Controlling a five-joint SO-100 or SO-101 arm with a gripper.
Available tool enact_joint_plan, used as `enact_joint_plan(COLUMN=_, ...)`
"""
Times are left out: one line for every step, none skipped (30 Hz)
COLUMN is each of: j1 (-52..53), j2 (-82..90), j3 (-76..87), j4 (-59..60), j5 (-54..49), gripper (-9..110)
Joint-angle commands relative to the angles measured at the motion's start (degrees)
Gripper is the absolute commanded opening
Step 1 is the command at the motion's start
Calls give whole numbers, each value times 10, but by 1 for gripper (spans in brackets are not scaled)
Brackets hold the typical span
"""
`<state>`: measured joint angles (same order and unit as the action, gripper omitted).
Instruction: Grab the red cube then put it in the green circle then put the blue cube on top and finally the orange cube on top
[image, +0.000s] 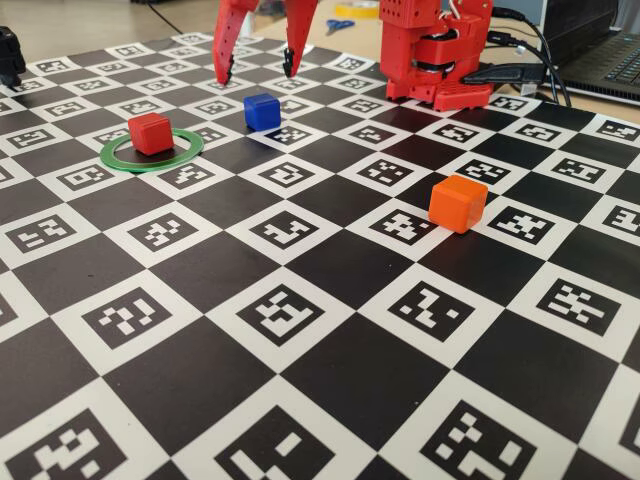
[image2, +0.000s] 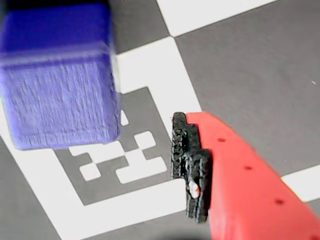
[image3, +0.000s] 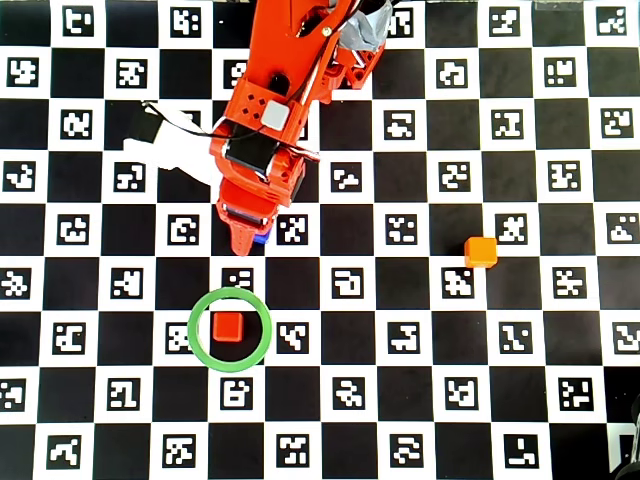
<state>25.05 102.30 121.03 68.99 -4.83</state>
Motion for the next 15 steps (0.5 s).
enact_joint_plan(j1=-5, j2=35, j3=4, j4=-24, j5=3, gripper=41)
enact_joint_plan(j1=-9, j2=34, j3=11, j4=-32, j5=4, gripper=41)
enact_joint_plan(j1=-11, j2=33, j3=16, j4=-39, j5=4, gripper=41)
enact_joint_plan(j1=-13, j2=32, j3=21, j4=-46, j5=5, gripper=41)
enact_joint_plan(j1=-15, j2=30, j3=26, j4=-54, j5=5, gripper=41)
enact_joint_plan(j1=-15, j2=26, j3=30, j4=-61, j5=5, gripper=41)
enact_joint_plan(j1=-16, j2=23, j3=33, j4=-68, j5=4, gripper=41)
enact_joint_plan(j1=-16, j2=20, j3=35, j4=-74, j5=4, gripper=41)
enact_joint_plan(j1=-16, j2=18, j3=38, j4=-79, j5=4, gripper=41)
enact_joint_plan(j1=-16, j2=15, j3=40, j4=-83, j5=3, gripper=41)
enact_joint_plan(j1=-16, j2=11, j3=42, j4=-89, j5=3, gripper=41)
enact_joint_plan(j1=-16, j2=5, j3=43, j4=-93, j5=2, gripper=41)
enact_joint_plan(j1=-16, j2=-1, j3=44, j4=-98, j5=1, gripper=41)
enact_joint_plan(j1=-16, j2=-7, j3=46, j4=-102, j5=0, gripper=41)
enact_joint_plan(j1=-15, j2=-11, j3=47, j4=-107, j5=-1, gripper=41)
